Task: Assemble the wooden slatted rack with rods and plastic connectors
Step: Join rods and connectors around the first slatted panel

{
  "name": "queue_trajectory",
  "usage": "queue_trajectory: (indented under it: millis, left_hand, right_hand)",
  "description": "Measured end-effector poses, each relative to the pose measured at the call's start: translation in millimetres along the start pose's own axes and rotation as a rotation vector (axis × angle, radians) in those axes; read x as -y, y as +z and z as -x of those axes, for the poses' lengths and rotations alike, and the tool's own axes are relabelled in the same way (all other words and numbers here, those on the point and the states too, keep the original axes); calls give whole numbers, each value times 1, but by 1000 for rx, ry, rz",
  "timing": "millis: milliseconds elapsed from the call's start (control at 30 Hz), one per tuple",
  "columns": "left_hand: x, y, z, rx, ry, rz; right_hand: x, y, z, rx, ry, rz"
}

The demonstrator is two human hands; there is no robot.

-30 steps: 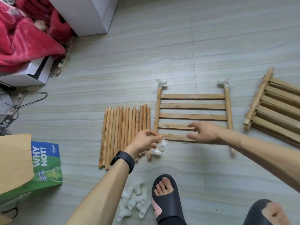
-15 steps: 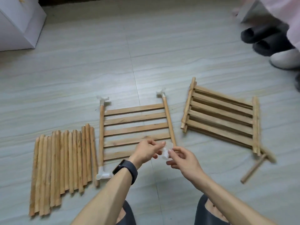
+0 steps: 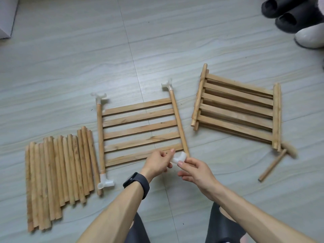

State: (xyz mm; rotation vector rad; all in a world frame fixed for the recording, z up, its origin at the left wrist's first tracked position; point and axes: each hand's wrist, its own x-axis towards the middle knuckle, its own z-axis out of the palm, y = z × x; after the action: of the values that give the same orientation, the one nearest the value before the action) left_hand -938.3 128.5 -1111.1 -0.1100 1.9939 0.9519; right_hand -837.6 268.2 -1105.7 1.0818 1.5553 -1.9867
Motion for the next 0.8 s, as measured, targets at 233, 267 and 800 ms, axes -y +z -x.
queue_trajectory:
  millis: [233,267,800]
  left_hand:
    - [46,-9,-18,-304,353,-891]
    - [52,-10,-22,-294,371,-937]
    - [37,-23,-23,-228,353,-1033]
  right_hand:
    - [-24,-13,-4,-24,116,140]
    - [-26,-16,-4,-41,109,168]
    - [-10,-39,-23,-52,30,178]
